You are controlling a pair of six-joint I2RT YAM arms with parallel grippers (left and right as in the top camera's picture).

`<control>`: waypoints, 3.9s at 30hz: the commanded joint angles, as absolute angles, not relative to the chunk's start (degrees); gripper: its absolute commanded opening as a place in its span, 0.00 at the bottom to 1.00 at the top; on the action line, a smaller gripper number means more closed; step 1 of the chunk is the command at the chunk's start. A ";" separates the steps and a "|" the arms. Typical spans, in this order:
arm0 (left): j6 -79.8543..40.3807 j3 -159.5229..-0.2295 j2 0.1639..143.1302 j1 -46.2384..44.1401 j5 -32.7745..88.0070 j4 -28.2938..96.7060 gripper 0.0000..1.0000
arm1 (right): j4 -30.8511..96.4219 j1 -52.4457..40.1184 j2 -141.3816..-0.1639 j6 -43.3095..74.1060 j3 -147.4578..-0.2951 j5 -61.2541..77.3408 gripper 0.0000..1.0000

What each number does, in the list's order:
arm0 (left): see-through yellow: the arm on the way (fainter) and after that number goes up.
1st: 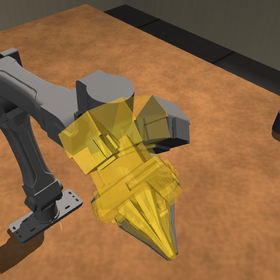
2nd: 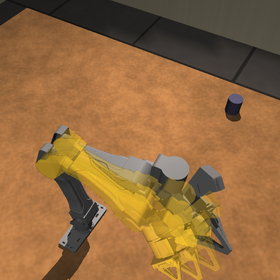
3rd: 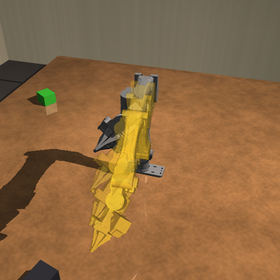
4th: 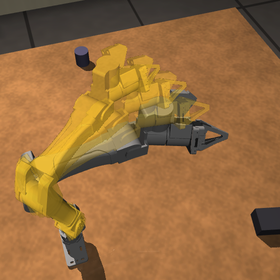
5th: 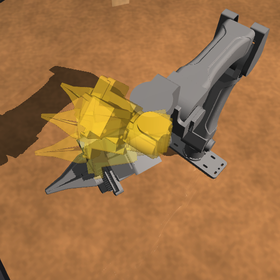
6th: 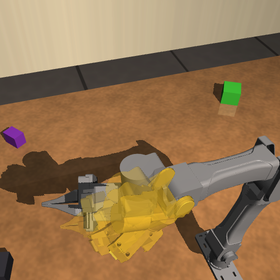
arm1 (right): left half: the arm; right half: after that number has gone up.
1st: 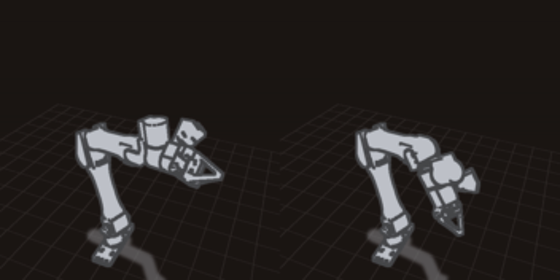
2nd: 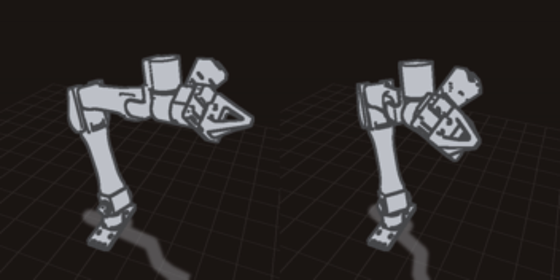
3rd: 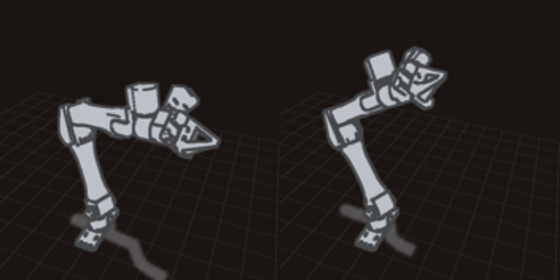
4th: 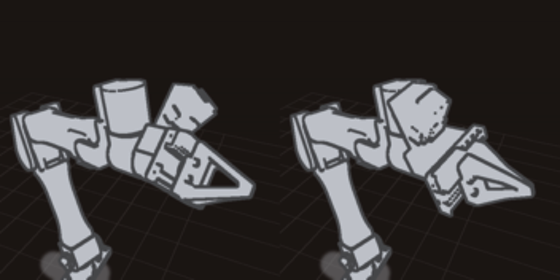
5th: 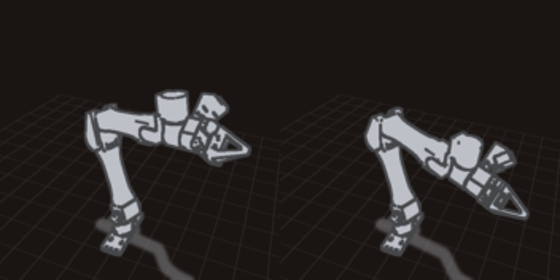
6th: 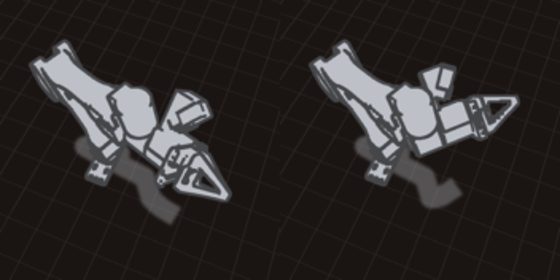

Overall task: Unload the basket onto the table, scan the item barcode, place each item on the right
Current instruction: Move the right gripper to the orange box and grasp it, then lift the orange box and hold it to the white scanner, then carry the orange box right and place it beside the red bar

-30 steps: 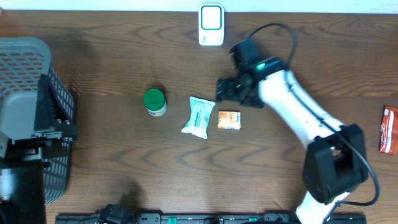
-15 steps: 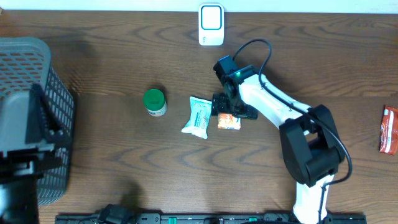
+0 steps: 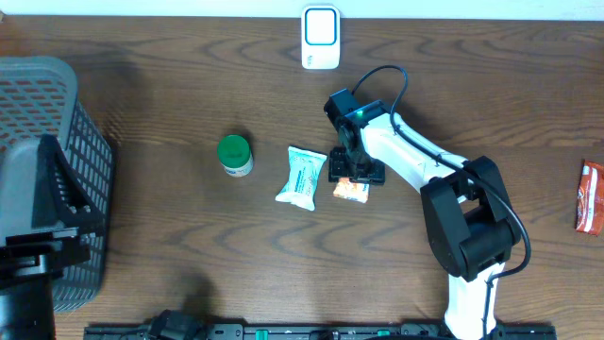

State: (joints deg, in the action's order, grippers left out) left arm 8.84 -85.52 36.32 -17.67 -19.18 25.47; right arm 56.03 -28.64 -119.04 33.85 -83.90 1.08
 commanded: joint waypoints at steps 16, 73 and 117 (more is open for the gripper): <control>8.54 -85.34 36.07 -17.43 -18.70 25.67 0.84 | 89.80 -21.21 -119.57 20.21 -98.89 18.11 0.61; 8.51 -83.15 36.32 -17.43 -18.68 27.59 0.84 | -5.41 -20.10 -132.92 18.02 -110.78 -2.66 0.44; 8.54 -77.03 34.87 -17.43 -18.68 18.26 0.84 | 59.18 15.00 -109.36 21.89 -96.88 -40.29 0.52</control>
State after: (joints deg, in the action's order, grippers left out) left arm 8.84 -77.06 35.81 -17.67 -19.18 18.94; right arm 60.71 9.37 -108.12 19.33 -101.93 -43.11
